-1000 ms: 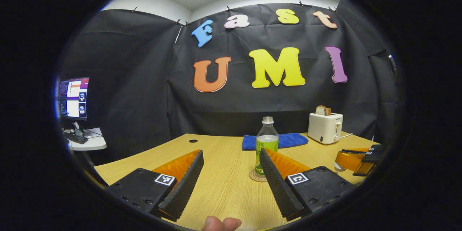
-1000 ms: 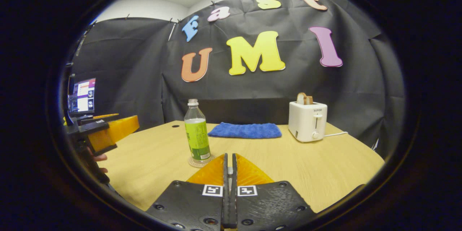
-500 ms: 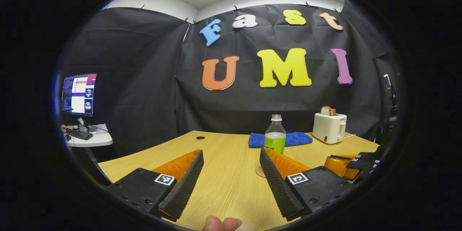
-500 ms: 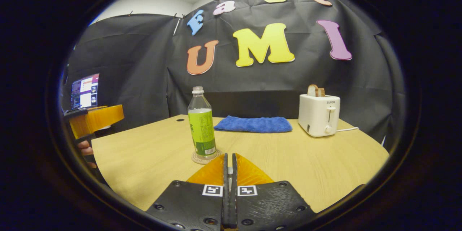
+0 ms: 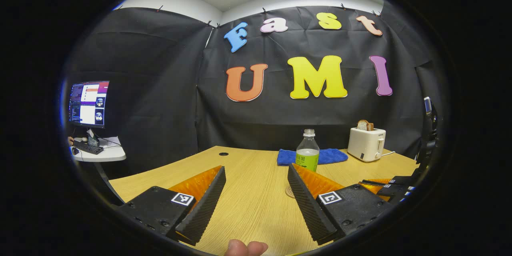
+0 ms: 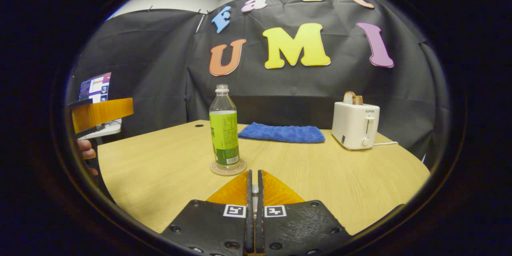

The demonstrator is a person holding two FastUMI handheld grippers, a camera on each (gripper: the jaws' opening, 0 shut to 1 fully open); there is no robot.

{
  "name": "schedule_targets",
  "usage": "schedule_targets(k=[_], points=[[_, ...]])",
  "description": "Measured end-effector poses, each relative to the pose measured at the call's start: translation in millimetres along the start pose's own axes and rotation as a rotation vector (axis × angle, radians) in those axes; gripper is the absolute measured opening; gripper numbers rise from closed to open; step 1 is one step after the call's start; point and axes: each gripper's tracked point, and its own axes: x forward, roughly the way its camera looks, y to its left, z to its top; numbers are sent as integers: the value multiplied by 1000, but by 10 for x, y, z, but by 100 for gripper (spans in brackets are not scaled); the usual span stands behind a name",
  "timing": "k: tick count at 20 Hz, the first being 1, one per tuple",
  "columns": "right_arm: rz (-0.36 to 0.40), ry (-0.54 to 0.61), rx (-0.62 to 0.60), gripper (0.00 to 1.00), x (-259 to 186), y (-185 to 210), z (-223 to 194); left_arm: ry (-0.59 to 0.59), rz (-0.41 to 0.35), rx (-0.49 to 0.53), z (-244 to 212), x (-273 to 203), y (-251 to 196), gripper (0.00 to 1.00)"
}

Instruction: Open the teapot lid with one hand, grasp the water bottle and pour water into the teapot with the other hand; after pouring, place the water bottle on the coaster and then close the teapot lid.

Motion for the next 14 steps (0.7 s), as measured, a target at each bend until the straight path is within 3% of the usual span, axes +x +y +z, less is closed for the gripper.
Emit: schedule_targets(k=[3, 5, 6, 7, 10, 14], points=[[-13, -18, -10, 5, -27, -23, 59, 3, -12, -1, -8, -6, -51, 97], [-20, -49, -7, 22, -102, -24, 170, 5, -17, -1, 15, -25, -73, 97], [-29, -68, -3, 38, -161, -45, 246, 6, -21, 0, 30, -44, -96, 97], [-43, -89, 1, 48, -233, -76, 328, 3, -25, -1, 61, -70, -103, 97], [-114, -163, 30, 96, -526, -235, 634, -16, -44, -8, 198, -187, -222, 97], [-224, -244, 19, 97, -1091, -503, 956, -57, -62, 12, 393, -392, -449, 97]])
